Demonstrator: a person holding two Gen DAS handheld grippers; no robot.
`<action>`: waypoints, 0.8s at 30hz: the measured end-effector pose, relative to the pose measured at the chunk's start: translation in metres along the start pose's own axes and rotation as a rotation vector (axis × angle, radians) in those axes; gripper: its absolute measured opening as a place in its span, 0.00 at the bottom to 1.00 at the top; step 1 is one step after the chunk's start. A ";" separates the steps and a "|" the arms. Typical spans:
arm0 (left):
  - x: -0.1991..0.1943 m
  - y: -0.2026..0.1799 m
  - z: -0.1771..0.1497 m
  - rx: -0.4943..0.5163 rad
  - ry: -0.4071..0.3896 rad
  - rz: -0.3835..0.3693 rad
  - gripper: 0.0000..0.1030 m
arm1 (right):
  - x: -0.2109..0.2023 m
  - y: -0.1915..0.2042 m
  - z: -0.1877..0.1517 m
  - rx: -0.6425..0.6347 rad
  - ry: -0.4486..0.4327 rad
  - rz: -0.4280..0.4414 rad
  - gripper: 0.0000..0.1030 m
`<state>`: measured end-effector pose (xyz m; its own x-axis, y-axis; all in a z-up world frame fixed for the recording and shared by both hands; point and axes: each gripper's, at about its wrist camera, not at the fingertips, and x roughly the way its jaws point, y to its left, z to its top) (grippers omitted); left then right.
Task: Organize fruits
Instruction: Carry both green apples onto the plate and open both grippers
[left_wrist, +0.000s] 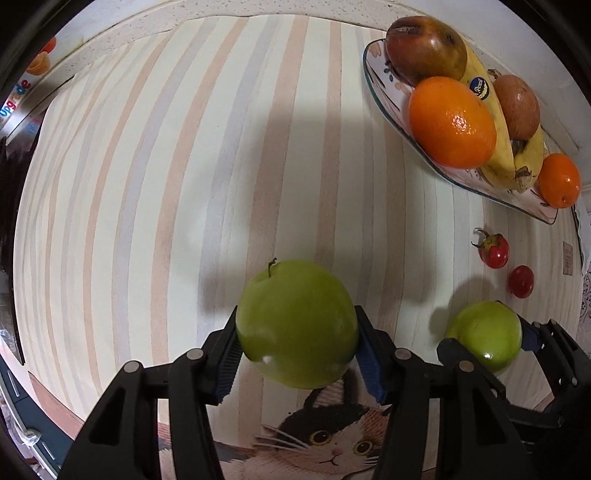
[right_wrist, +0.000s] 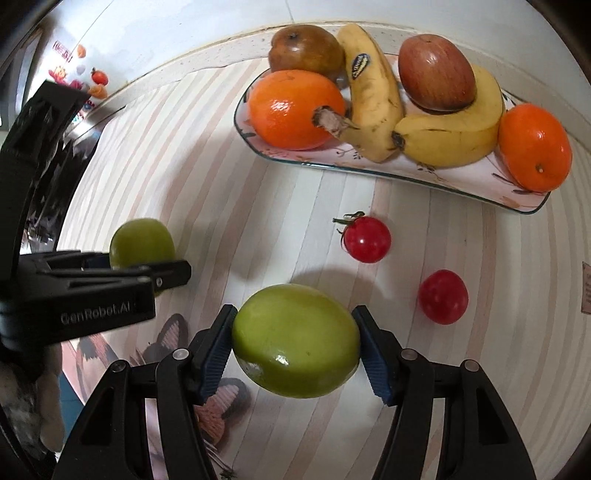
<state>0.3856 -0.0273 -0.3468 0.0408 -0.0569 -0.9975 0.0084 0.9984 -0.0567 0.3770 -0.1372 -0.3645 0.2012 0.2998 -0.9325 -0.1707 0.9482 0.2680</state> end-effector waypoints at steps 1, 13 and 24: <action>-0.002 0.000 -0.001 -0.001 -0.002 -0.005 0.51 | -0.002 0.001 -0.001 0.001 -0.004 0.004 0.64; -0.098 -0.037 0.020 0.078 -0.138 -0.110 0.51 | -0.077 -0.033 0.017 0.092 -0.158 0.065 0.64; -0.115 -0.111 0.107 0.217 -0.209 -0.117 0.51 | -0.138 -0.137 0.086 0.219 -0.283 0.016 0.64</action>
<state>0.4871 -0.1325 -0.2217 0.2307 -0.1938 -0.9535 0.2371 0.9616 -0.1381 0.4561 -0.2998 -0.2517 0.4645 0.3035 -0.8319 0.0282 0.9339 0.3564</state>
